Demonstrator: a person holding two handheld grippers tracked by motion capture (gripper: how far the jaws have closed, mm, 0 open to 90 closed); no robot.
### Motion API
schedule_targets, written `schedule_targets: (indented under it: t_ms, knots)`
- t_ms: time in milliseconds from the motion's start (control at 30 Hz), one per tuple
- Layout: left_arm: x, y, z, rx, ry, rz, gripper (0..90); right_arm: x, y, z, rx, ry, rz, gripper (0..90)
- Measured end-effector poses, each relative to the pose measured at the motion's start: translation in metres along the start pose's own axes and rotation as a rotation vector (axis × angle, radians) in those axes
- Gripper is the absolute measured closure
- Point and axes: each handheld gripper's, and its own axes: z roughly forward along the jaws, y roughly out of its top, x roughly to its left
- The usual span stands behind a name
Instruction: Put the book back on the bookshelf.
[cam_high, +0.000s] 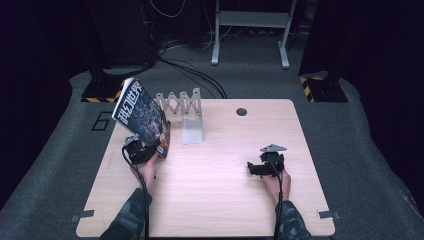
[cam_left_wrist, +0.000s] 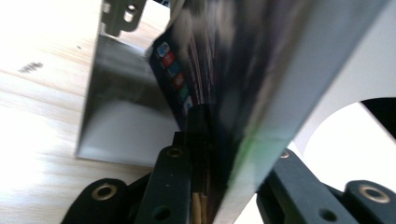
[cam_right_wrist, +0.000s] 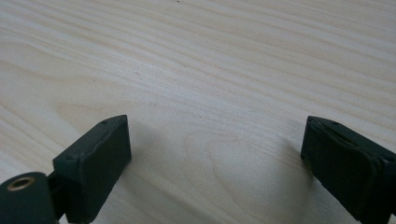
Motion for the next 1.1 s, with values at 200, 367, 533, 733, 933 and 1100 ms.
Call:
schedule_targets:
  t_ms: [200, 367, 533, 733, 933, 1100]
  knots:
    - [0.001, 0.005, -0.004, 0.046, 0.071, 0.114, 44.3, 0.000, 0.000, 0.000, -0.002, -0.004, 0.003, 7.6]
    - [0.001, 0.008, -0.014, 0.072, 0.090, 0.170, 22.4, -0.001, 0.000, 0.000, -0.004, 0.002, 0.000, 7.0]
    - [-0.001, 0.014, -0.026, 0.079, 0.081, 0.206, 14.3, -0.001, -0.001, -0.001, 0.009, -0.003, 0.008, 5.0]
    - [0.000, 0.009, -0.049, 0.108, 0.089, 0.298, 8.1, -0.002, 0.000, -0.008, -0.008, -0.001, 0.002, 2.7]
    - [0.010, 0.000, -0.067, 0.150, 0.102, 0.351, 3.9, -0.011, -0.009, -0.030, -0.017, -0.012, 0.002, 1.2]
    - [0.021, -0.014, -0.073, 0.213, 0.114, 0.389, 1.9, -0.020, -0.024, -0.040, 0.000, -0.028, 0.027, 0.0]
